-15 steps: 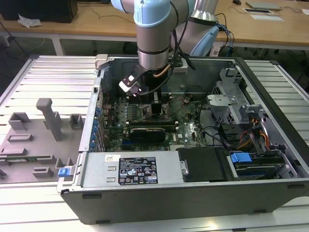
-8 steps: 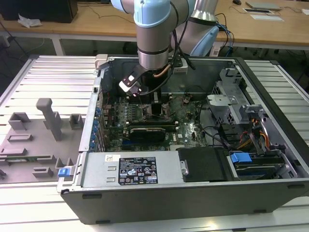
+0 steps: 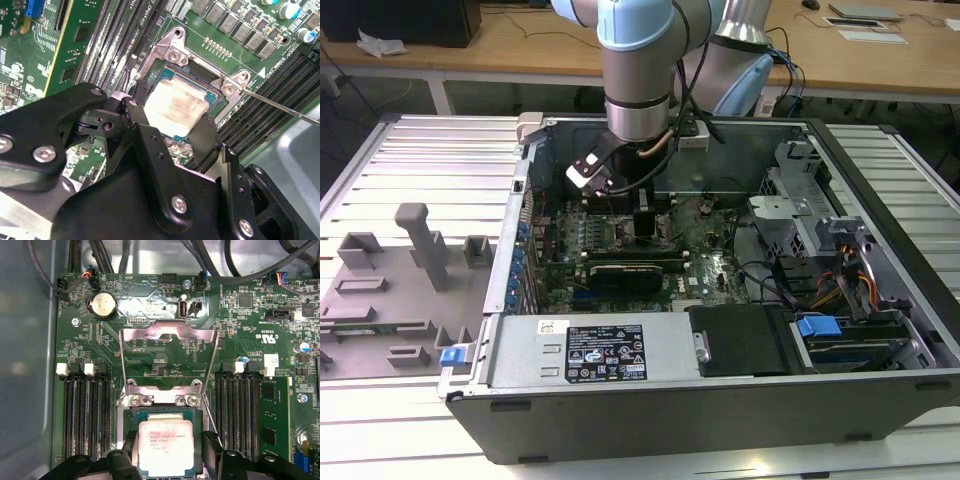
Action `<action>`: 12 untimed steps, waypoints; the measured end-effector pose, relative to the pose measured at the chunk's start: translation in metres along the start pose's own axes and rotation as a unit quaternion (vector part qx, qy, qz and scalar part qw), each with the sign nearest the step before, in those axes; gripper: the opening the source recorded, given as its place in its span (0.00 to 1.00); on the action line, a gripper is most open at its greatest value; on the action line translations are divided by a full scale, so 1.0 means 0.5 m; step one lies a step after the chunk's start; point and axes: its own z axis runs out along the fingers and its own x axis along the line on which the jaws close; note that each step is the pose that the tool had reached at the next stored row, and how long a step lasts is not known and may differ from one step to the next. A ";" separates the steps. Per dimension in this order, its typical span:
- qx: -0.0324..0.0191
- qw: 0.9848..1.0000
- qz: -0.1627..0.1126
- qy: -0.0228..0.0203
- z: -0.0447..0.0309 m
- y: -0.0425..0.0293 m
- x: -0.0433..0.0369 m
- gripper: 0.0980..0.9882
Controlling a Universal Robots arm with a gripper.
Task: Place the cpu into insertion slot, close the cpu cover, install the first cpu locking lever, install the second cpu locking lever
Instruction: 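Place the cpu into insertion slot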
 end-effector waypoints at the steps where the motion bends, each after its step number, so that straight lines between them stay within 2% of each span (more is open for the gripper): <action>1: 0.000 1.000 0.000 0.000 -0.002 0.000 0.000 0.59; 4: -0.001 1.000 0.000 0.000 -0.012 0.001 0.000 0.59; 9: -0.001 1.000 0.000 0.000 -0.014 0.001 0.000 0.57; 11: -0.001 1.000 0.000 0.000 -0.014 0.001 0.000 0.42; 12: -0.001 1.000 0.000 0.000 -0.014 0.001 0.000 0.29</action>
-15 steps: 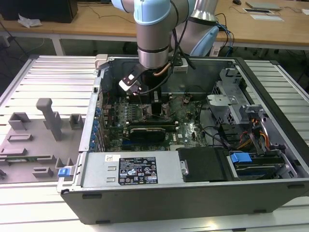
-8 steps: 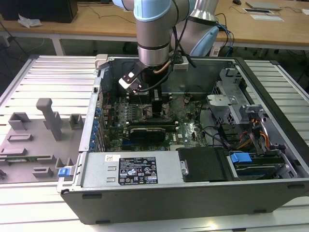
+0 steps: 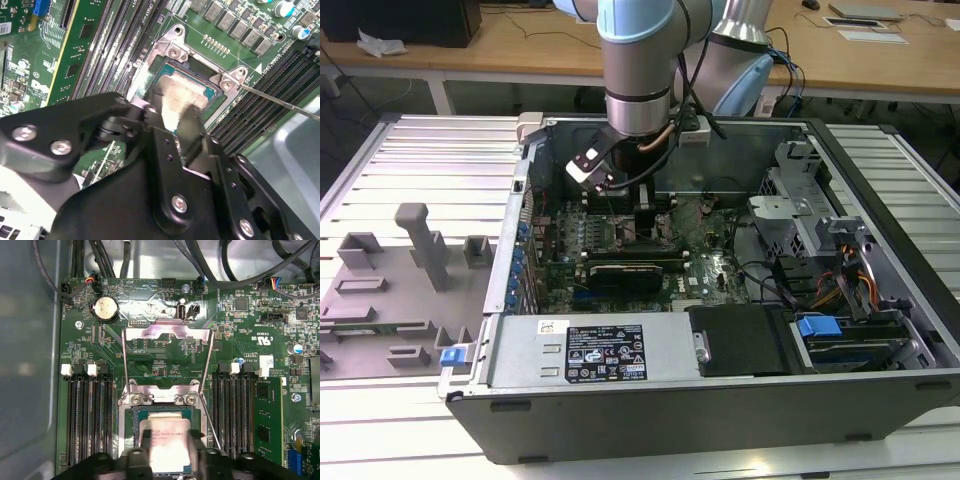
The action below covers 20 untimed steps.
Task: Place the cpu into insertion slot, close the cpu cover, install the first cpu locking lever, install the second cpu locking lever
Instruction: 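Place the cpu into insertion slot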
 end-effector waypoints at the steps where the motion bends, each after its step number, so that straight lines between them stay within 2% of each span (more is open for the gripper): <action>1: 0.000 1.000 0.000 0.000 0.000 0.000 0.000 0.29; 2: 0.000 1.000 0.000 0.000 -0.001 0.000 0.000 0.08; 3: 0.000 1.000 0.000 0.000 -0.001 0.000 0.000 0.02; 16: 0.000 1.000 -0.001 0.001 -0.003 -0.004 -0.003 0.01; 20: 0.000 1.000 -0.001 0.007 -0.001 -0.004 -0.003 0.01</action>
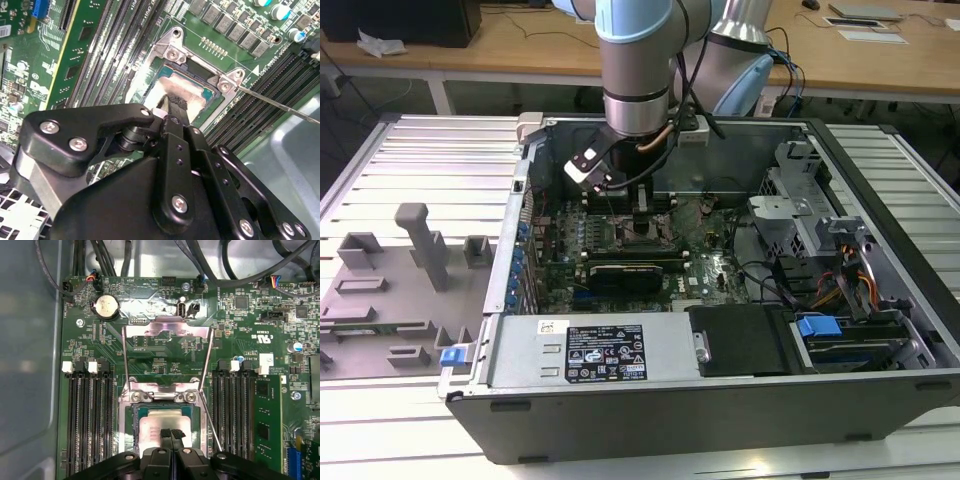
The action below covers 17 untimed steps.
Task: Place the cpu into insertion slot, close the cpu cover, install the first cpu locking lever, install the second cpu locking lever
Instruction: 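Place the cpu into insertion slot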
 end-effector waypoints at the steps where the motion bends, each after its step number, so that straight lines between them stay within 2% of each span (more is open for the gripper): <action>1: 0.000 1.000 0.000 0.001 0.001 0.000 0.000 0.01; 4: 0.000 1.000 0.000 0.002 0.008 -0.001 0.000 0.01; 8: 0.000 1.000 0.000 0.004 0.010 -0.001 0.002 0.01; 13: 0.000 1.000 0.001 0.003 0.009 -0.001 0.008 0.01; 17: 0.000 1.000 0.001 0.002 -0.003 0.000 0.008 0.01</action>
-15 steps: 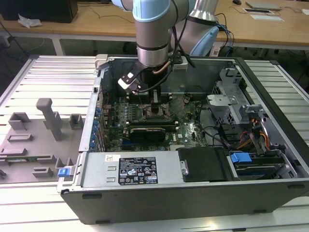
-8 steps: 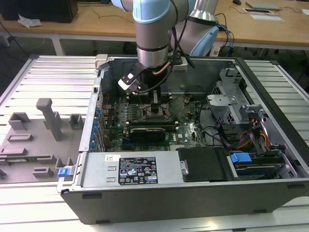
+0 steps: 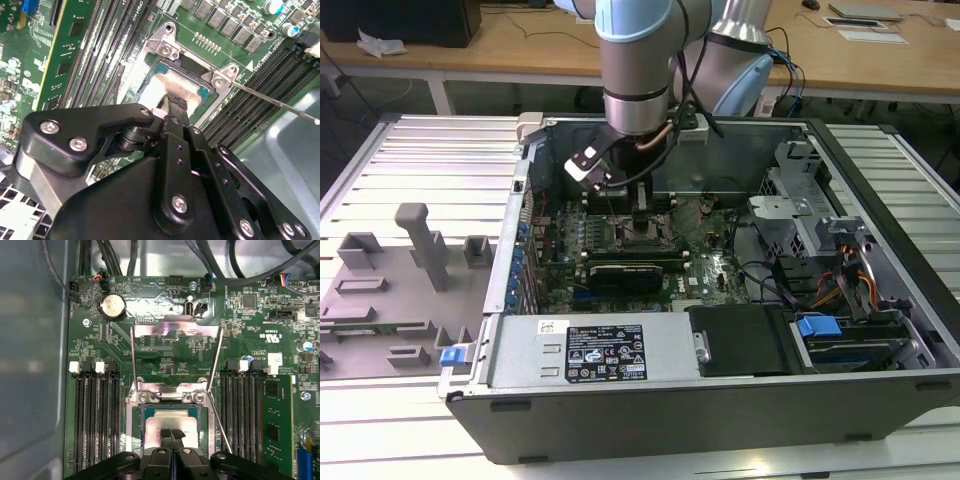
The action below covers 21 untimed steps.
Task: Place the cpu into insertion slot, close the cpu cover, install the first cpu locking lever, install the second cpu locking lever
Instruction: 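Place the cpu into insertion slot, then close the cpu cover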
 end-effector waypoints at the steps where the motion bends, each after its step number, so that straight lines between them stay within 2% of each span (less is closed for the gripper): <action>1: 0.000 1.000 0.000 -0.001 -0.008 0.001 0.000 0.01; 5: 0.000 1.000 0.000 -0.003 -0.034 0.003 -0.001 0.01; 9: 0.000 1.000 -0.001 -0.007 -0.086 0.008 -0.002 0.01; 12: 0.000 1.000 0.000 -0.008 -0.105 0.010 -0.003 0.01; 21: 0.000 1.000 0.000 -0.008 -0.106 0.011 -0.003 0.01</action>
